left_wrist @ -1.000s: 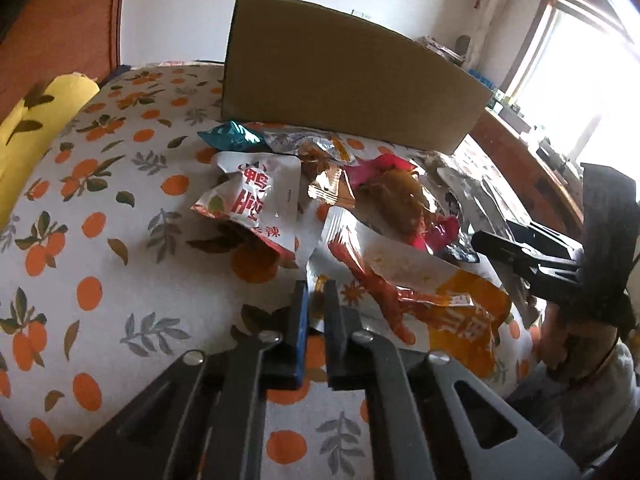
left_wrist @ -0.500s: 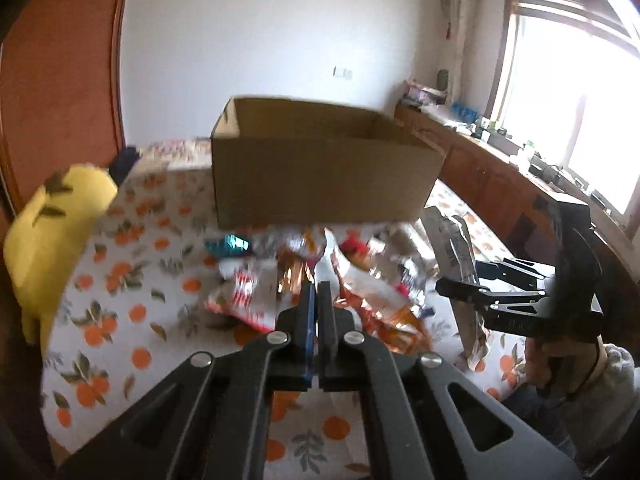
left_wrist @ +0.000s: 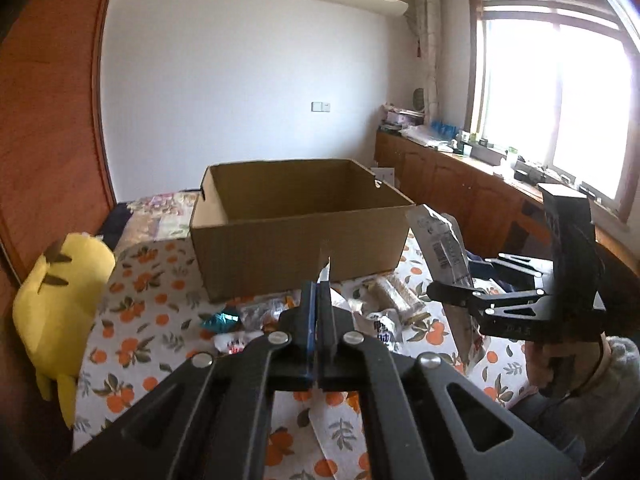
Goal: Organize snacks
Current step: 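Lift both held packets and carry them toward the cardboard box, then open right gripper over the box while left gripper releases the strip packet inside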
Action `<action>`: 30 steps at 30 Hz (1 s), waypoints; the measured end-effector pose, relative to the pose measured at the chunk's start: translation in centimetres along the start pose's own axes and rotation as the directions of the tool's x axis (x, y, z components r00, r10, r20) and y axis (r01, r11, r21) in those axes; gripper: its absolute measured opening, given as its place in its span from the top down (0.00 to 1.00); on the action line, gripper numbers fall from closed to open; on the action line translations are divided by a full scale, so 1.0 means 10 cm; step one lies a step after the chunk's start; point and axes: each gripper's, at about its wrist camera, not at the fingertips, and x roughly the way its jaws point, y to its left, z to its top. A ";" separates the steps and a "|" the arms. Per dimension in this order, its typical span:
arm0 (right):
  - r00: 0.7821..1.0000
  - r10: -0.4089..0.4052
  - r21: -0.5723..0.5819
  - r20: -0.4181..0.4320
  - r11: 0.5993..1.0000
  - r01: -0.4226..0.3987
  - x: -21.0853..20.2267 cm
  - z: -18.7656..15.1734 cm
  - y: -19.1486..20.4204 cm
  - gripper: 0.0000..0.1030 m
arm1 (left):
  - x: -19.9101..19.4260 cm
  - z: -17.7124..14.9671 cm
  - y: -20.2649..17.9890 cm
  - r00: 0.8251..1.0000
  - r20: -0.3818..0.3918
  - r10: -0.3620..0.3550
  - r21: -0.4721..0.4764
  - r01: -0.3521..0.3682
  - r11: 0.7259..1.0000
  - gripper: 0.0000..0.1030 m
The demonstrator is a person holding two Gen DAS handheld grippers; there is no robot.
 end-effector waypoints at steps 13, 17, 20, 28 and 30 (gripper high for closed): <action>0.995 -0.003 -0.073 0.104 0.997 0.010 -0.19 0.69 0.01 0.47 | 0.06 0.69 0.15 0.997 0.076 0.021 0.053 -0.025 0.998 1.00; 0.991 -0.005 -0.105 0.133 0.994 0.020 -0.15 0.94 0.01 0.47 | 0.12 1.01 0.21 0.991 0.126 0.047 0.092 -0.058 0.994 1.00; 0.988 -0.005 -0.108 0.154 0.994 0.022 -0.08 1.15 -0.05 0.47 | 0.19 1.26 0.28 0.986 0.158 0.058 0.118 -0.077 0.990 1.00; 0.982 0.001 -0.059 0.188 0.998 0.010 0.34 1.61 -0.40 0.47 | 0.59 1.76 0.60 0.975 0.198 0.105 0.113 -0.130 0.985 1.00; 0.983 -0.008 -0.050 0.184 0.999 0.017 0.51 1.71 -0.49 0.47 | 0.73 1.79 0.66 0.974 0.196 0.111 0.110 -0.134 0.985 1.00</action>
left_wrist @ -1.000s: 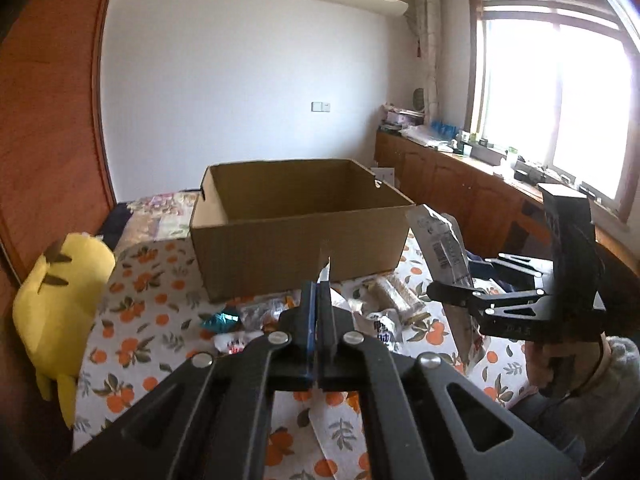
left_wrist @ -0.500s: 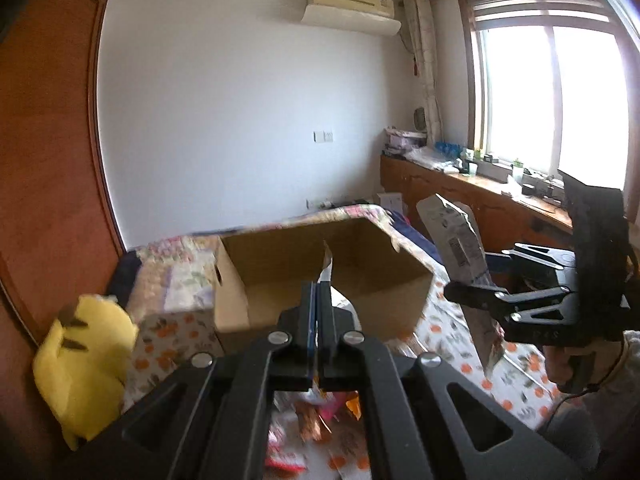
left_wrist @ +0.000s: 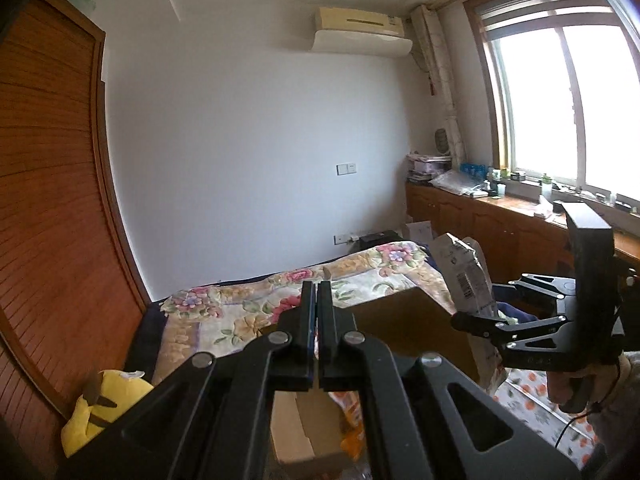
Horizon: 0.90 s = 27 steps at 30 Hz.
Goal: Organize snacks
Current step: 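Open right gripper over the box while left gripper releases the strip packet inside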
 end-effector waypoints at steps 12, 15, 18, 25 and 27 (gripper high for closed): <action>0.987 -0.091 -0.056 -0.131 0.995 0.085 0.83 -0.20 -0.11 0.47 | 0.87 -0.52 0.02 0.991 -0.134 -0.023 -0.024 0.020 1.000 1.00; 0.980 -0.104 -0.068 -0.170 0.993 0.093 0.91 -0.31 -0.06 0.45 | 1.01 -0.70 -0.05 0.982 -0.185 -0.027 -0.032 0.022 0.999 0.99; 0.975 -0.091 -0.059 -0.203 0.995 0.081 0.96 -0.41 -0.05 0.41 | 1.04 -0.81 -0.12 0.975 -0.219 -0.033 -0.026 0.027 0.999 0.96; 0.966 -0.098 -0.067 -0.240 0.994 0.084 0.97 -0.50 -0.07 0.35 | 1.08 -0.89 -0.26 0.957 -0.290 -0.032 -0.015 0.029 0.999 0.89; 0.965 -0.097 -0.063 -0.244 0.994 0.085 0.97 -0.50 -0.04 0.34 | 1.05 -0.89 -0.26 0.954 -0.297 -0.041 -0.032 0.033 0.999 0.84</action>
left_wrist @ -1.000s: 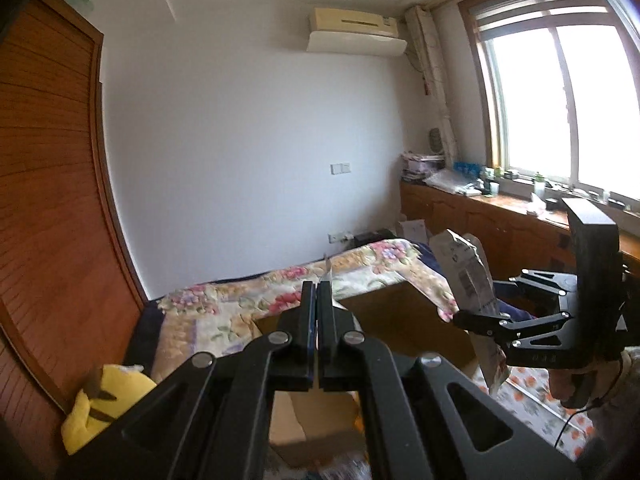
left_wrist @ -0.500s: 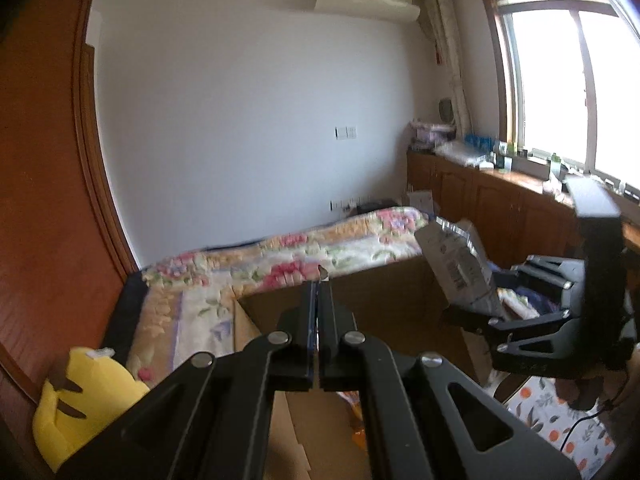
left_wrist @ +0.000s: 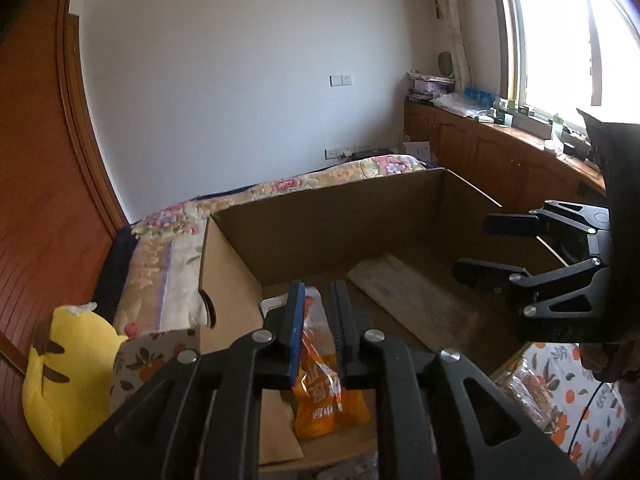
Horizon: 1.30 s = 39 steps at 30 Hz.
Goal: Organize snacks
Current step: 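Open right gripper over the box while left gripper releases the strip packet inside, then move left tool to the white-red duck-neck packet while right tool approaches the clear grain bar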
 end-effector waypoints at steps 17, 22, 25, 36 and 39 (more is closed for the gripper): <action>0.998 -0.020 0.034 0.056 0.999 0.018 -0.86 -0.21 0.16 0.34 | -0.61 -0.19 -0.09 0.999 -0.033 -0.016 -0.004 0.015 1.000 0.68; 0.998 -0.017 0.068 0.067 0.998 0.013 -1.13 -0.42 0.20 0.34 | -0.80 -0.32 -0.14 0.999 -0.043 -0.029 0.001 0.029 1.000 0.67; 0.997 -0.004 0.098 0.077 0.995 -0.004 -1.27 -0.56 0.19 0.34 | -0.89 -0.44 -0.15 0.998 -0.052 -0.036 0.001 0.036 0.999 0.67; 0.999 0.010 0.152 -0.051 0.988 -0.002 -0.88 -1.33 0.18 0.34 | -0.83 -1.23 -0.23 0.987 -0.151 -0.050 0.006 0.052 0.999 0.66; 0.996 0.021 0.176 -0.090 0.984 -0.005 -0.68 -1.45 0.14 0.34 | -0.74 -1.41 -0.25 0.981 -0.189 -0.044 -0.003 0.044 0.999 0.66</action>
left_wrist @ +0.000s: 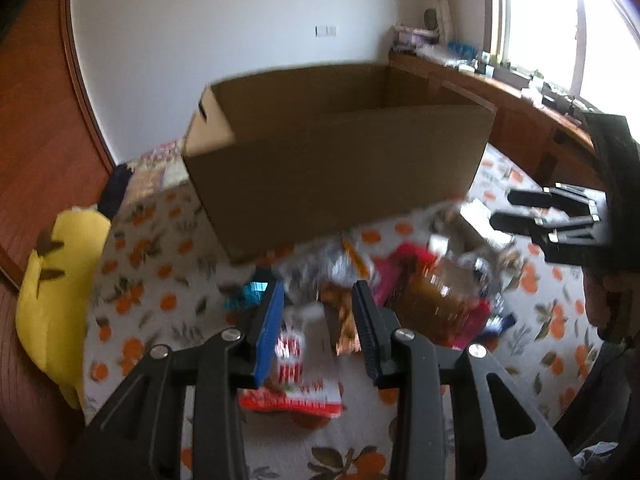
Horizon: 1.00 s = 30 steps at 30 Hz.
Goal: Organize snacks
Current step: 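Move left tool to the white-red duck-neck packet while right tool approaches the clear grain bar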
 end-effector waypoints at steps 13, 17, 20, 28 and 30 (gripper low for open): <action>0.998 0.001 0.022 -0.068 1.000 0.001 0.34 -0.11 -0.09 0.34 | 0.22 -0.31 0.11 0.998 -0.062 -0.002 -0.069 -0.003 0.998 0.65; 0.996 -0.012 0.023 -0.091 1.000 0.014 0.39 -0.11 -0.08 0.34 | 0.18 -0.30 0.17 0.999 -0.046 0.001 -0.094 -0.005 0.996 0.65; 0.995 -0.025 0.015 -0.096 1.000 0.027 0.40 -0.11 -0.07 0.34 | 0.14 -0.30 0.21 0.999 -0.039 0.004 -0.103 -0.008 0.995 0.64; 0.994 -0.045 0.005 -0.102 0.999 0.046 0.42 -0.10 -0.05 0.34 | 0.28 -0.40 0.33 0.996 -0.094 -0.001 -0.152 -0.013 0.988 0.64; 0.994 -0.047 0.005 -0.102 0.999 0.048 0.43 -0.10 -0.05 0.34 | 0.30 -0.42 0.33 0.996 -0.091 0.007 -0.155 -0.021 0.988 0.58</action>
